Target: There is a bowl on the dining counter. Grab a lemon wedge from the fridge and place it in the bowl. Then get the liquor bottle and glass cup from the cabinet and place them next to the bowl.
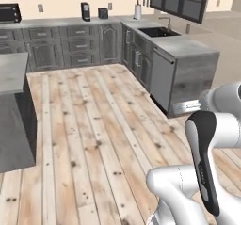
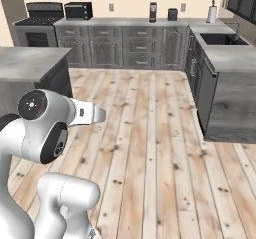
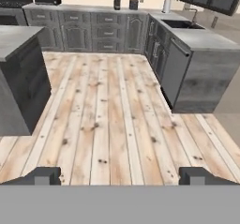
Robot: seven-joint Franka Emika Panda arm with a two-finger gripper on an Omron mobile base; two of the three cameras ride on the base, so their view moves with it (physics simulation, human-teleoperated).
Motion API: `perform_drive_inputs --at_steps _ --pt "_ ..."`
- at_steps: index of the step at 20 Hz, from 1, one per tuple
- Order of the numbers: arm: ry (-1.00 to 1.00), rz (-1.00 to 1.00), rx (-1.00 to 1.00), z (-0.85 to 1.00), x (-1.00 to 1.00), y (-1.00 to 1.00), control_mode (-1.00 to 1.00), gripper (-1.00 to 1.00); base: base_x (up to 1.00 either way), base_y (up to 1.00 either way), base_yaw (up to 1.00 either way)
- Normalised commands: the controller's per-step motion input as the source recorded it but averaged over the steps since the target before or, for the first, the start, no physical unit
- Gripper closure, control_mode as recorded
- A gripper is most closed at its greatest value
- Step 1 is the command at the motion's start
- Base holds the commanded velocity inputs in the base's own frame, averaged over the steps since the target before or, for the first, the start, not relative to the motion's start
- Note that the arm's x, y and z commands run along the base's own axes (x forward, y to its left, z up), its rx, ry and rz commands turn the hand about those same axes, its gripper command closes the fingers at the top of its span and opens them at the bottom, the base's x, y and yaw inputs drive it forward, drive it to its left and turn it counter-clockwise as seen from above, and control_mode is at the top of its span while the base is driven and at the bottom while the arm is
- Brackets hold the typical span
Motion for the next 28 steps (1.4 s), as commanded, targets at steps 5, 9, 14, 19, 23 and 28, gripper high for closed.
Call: perform_drive_inputs --at_steps 5,9,14,19,23,28 --pt "0.0 0.0 0.0 0.0 0.0 0.0 1.0 -1.0 1.0 -0.26 0.0" --pt "0.0 0.0 0.0 0.0 0.0 0.0 1.0 -1.0 1.0 -0.17 0.0" --pt "0.0 0.0 0.0 0.0 0.0 0.0 1.0 -1.0 1.0 -0.13 0.0" --pt "0.0 0.0 0.0 0.0 0.0 0.0 1.0 -1.0 1.0 -0.14 0.0" --pt "0.0 0.0 0.0 0.0 0.0 0.0 1.0 -1.0 1.0 -0.17 0.0" --pt "0.0 0.0 0.0 0.0 0.0 0.0 1.0 -1.0 1.0 -0.16 0.0"
